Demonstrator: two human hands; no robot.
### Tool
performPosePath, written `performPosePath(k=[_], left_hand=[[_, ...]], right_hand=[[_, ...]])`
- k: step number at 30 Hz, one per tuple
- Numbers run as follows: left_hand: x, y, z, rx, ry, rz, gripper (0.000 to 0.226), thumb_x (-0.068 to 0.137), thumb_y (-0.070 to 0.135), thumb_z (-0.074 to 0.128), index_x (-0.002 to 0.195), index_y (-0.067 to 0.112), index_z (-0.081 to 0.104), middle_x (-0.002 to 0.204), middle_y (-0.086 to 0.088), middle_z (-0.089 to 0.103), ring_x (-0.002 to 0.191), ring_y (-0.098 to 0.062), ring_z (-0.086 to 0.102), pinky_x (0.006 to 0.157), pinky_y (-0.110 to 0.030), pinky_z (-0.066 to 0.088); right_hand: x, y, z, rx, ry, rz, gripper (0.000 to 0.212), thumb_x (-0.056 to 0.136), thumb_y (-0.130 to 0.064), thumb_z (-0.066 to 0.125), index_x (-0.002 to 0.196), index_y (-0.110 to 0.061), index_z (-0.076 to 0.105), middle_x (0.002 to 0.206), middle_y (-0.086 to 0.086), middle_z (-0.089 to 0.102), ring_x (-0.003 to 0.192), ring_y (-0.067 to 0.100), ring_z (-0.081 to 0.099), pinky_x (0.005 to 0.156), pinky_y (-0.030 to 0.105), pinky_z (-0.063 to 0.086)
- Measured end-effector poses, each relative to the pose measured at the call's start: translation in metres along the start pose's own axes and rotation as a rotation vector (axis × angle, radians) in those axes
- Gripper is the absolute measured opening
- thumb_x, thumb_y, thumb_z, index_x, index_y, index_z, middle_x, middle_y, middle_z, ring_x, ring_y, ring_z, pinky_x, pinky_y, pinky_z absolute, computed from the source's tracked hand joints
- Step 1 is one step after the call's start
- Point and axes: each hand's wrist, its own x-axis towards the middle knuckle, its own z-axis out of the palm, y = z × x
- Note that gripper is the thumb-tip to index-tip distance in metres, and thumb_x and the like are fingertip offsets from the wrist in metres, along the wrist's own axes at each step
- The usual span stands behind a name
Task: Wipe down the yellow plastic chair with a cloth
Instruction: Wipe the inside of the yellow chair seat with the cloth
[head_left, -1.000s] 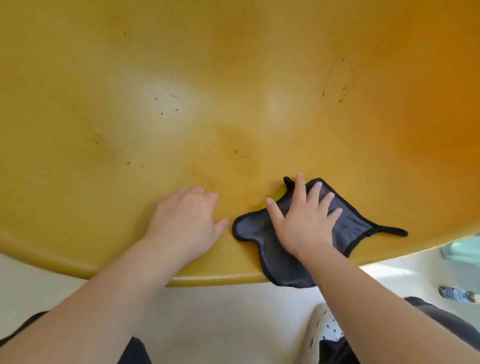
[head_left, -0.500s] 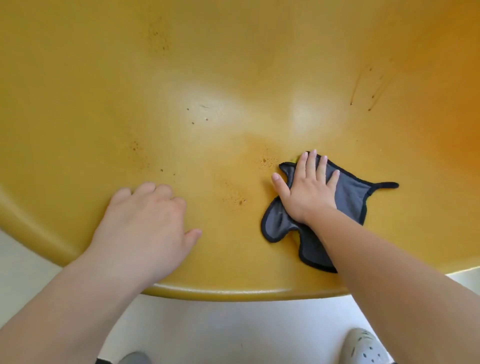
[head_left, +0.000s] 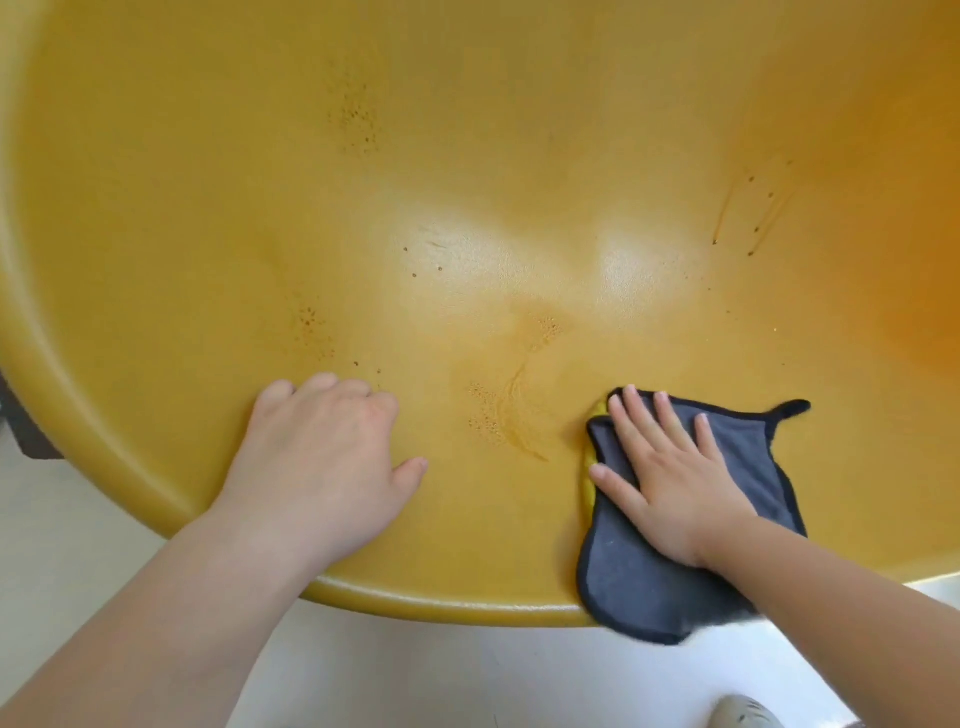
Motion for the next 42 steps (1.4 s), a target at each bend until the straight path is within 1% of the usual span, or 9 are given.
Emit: performPosePath(k=[8,14,17,19,25,31,33,37,42], left_hand=[[-0.005,0.0,0.0,-0.005,-0.01,0.004,0.046,0.089,0.072,0.038,0.103,0.032,0.054,0.107,0.014,0.059,0.112,-0.014,0.052,0.095,-0.036,0.039],[-0.001,-0.003,-0.001,-0.039,0.009,-0.023,0.047,0.084,0.073,0.035,0.093,0.032,0.056,0.099,0.014,0.061,0.105,-0.014,0.054,0.091,-0.035,0.041],[0.001,-0.003,-0.002,-0.051,0.021,-0.032,0.048,0.083,0.074,0.035,0.089,0.032,0.056,0.096,0.014,0.062,0.103,-0.014,0.054,0.088,-0.036,0.04],[0.004,-0.003,-0.002,-0.064,0.024,-0.037,0.048,0.083,0.074,0.036,0.087,0.031,0.056,0.094,0.013,0.062,0.101,-0.015,0.054,0.087,-0.037,0.04],[0.004,-0.001,-0.001,-0.043,0.007,-0.031,0.05,0.086,0.076,0.036,0.096,0.032,0.058,0.099,0.014,0.061,0.106,-0.015,0.052,0.089,-0.037,0.039],[-0.001,-0.001,0.0,-0.023,-0.005,-0.018,0.049,0.088,0.076,0.033,0.1,0.033,0.055,0.103,0.013,0.06,0.11,-0.014,0.05,0.095,-0.036,0.038],[-0.002,-0.002,0.0,-0.023,-0.009,-0.017,0.048,0.088,0.075,0.034,0.098,0.033,0.054,0.102,0.013,0.06,0.109,-0.014,0.05,0.095,-0.036,0.039],[0.001,-0.001,-0.004,-0.036,0.011,-0.022,0.045,0.087,0.074,0.035,0.089,0.031,0.048,0.098,0.012,0.06,0.107,-0.014,0.051,0.093,-0.036,0.039],[0.002,-0.003,-0.003,-0.078,0.025,-0.028,0.048,0.084,0.074,0.028,0.084,0.031,0.049,0.092,0.012,0.06,0.104,-0.015,0.053,0.089,-0.036,0.04]], right_hand=[[0.091,-0.02,-0.017,0.098,0.132,0.243,0.09,0.094,-0.077,0.009,0.162,-0.023,-0.015,0.169,0.0,-0.022,0.155,0.031,-0.02,0.123,0.063,-0.006],[0.051,-0.083,-0.009,0.118,0.06,-0.181,0.079,0.097,-0.069,0.0,0.161,-0.026,-0.016,0.167,-0.007,-0.026,0.154,0.022,-0.026,0.125,0.055,-0.009],[0.001,-0.057,-0.005,0.068,-0.04,-0.366,0.084,0.087,-0.077,-0.016,0.159,-0.034,-0.019,0.164,-0.017,-0.03,0.15,0.012,-0.033,0.125,0.047,-0.015],[-0.011,-0.023,-0.005,0.018,-0.077,-0.371,0.084,0.083,-0.081,-0.02,0.156,-0.041,-0.022,0.161,-0.022,-0.032,0.149,0.008,-0.035,0.124,0.043,-0.017],[0.059,0.025,-0.015,-0.021,0.093,-0.072,0.083,0.088,-0.082,-0.007,0.158,-0.039,-0.019,0.166,-0.014,-0.026,0.154,0.017,-0.025,0.126,0.051,-0.007],[0.137,-0.037,-0.032,0.203,0.224,0.315,0.071,0.104,-0.06,0.008,0.162,-0.025,-0.014,0.169,-0.002,-0.022,0.155,0.03,-0.021,0.123,0.062,-0.007],[0.138,-0.073,-0.035,0.234,0.221,0.245,0.068,0.106,-0.054,0.009,0.162,-0.023,-0.014,0.169,-0.001,-0.023,0.155,0.031,-0.021,0.123,0.062,-0.007],[0.096,-0.119,-0.024,0.225,0.146,-0.113,0.065,0.106,-0.053,0.006,0.162,-0.028,-0.014,0.168,-0.008,-0.024,0.154,0.024,-0.024,0.125,0.057,-0.008],[0.013,-0.07,-0.007,0.066,-0.045,-0.39,0.071,0.093,-0.071,-0.008,0.156,-0.043,-0.023,0.161,-0.023,-0.034,0.148,0.009,-0.037,0.125,0.045,-0.016]])
